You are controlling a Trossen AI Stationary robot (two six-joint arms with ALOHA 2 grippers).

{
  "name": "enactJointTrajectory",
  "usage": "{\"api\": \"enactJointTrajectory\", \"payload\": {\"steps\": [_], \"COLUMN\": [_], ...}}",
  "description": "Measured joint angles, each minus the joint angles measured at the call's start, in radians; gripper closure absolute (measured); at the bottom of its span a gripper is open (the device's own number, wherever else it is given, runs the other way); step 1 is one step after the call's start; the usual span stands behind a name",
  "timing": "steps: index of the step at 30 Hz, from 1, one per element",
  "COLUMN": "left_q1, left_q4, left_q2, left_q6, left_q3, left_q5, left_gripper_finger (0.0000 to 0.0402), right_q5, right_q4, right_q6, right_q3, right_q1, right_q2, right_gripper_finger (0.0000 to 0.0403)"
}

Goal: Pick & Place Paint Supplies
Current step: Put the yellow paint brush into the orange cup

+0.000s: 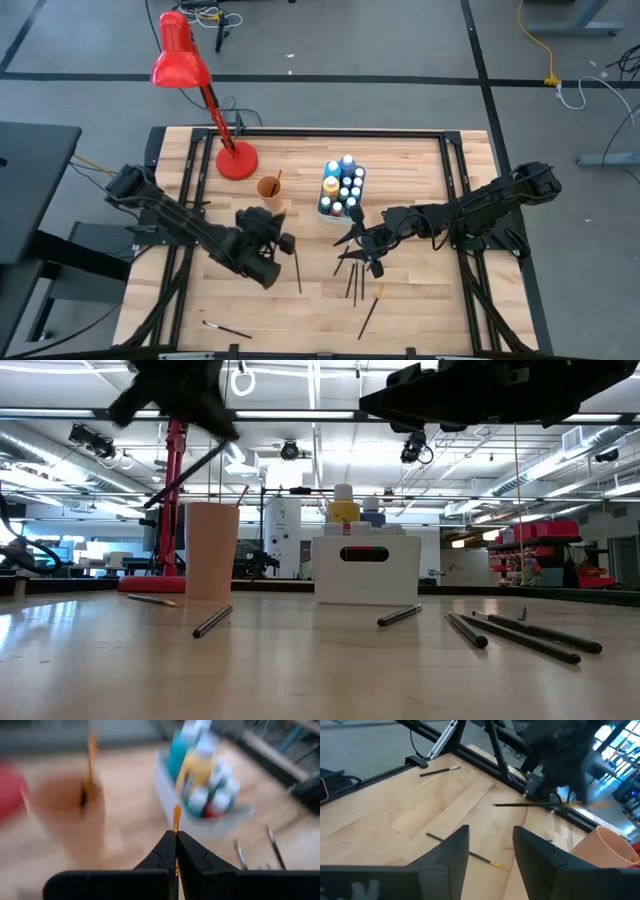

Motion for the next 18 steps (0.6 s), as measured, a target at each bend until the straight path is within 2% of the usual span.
{"api": "enactJointTrajectory", "payload": {"steps": [7,13,18], "left_q1": [0.006,0.026,0.103], "left_q4": [0.006,0.018,0.017], "left_q2": [-0.001,-0.001,-0.001], "left_q6": [0.347,0.579,0.662], "left_q3": [0.164,0.211,0.211], "left_q5": [-0.252,-0.492,-0.500], "left_gripper_finger": [0.0395,0.0395,0.0395], "right_q5": [0.000,0.000,0.001], "right_q4": [-0.005,-0.012,-0.015], "right_q6": [0.093,0.187,0.254], "right_q3": [0.000,0.000,0.000], "right_q1": [0.000,0.000,0.000], "right_q2": [0.000,0.000,0.000], "right_gripper_finger": [0.0246,0.0246,0.0246]}}
